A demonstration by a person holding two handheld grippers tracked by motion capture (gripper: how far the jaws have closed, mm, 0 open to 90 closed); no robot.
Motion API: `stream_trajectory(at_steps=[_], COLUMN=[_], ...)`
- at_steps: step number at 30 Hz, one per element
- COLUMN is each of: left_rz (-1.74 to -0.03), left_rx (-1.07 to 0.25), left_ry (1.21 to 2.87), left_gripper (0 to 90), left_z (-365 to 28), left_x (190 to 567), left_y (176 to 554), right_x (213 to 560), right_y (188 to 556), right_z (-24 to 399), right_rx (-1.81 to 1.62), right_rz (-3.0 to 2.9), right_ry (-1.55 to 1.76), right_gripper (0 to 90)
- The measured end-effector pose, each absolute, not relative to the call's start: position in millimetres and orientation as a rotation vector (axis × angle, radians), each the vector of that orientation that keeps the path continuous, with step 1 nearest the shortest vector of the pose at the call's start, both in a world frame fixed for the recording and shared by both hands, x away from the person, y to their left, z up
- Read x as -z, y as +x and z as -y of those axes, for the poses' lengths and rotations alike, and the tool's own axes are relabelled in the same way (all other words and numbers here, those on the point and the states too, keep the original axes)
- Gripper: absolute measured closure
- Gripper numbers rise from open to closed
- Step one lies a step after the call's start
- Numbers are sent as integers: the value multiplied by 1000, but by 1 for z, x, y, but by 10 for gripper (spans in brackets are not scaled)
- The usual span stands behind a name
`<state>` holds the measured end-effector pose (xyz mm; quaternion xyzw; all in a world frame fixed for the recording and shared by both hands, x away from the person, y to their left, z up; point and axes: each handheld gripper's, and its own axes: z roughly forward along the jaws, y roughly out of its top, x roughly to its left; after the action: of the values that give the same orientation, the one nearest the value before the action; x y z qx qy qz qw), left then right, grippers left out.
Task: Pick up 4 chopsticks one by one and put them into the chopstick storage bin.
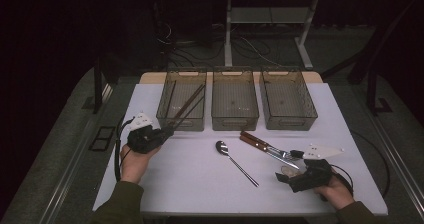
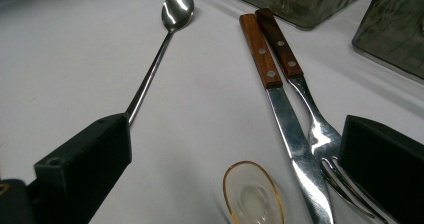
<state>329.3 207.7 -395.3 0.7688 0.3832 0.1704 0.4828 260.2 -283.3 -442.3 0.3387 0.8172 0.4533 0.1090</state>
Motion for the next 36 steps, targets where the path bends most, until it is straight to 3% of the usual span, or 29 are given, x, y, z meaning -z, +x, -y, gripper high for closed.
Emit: stream_trajectory(at_steps=[36], left_rz=[-1096], left_rx=[-509], left_ry=[1779], left_gripper=[854], left_z=[-199], left_x=[375], left_y=[428], right_x=[442], right_y=[259], right_z=[284], right_rx=[-1344], right_rz=[-2399], right_ry=[999], right_gripper=[6])
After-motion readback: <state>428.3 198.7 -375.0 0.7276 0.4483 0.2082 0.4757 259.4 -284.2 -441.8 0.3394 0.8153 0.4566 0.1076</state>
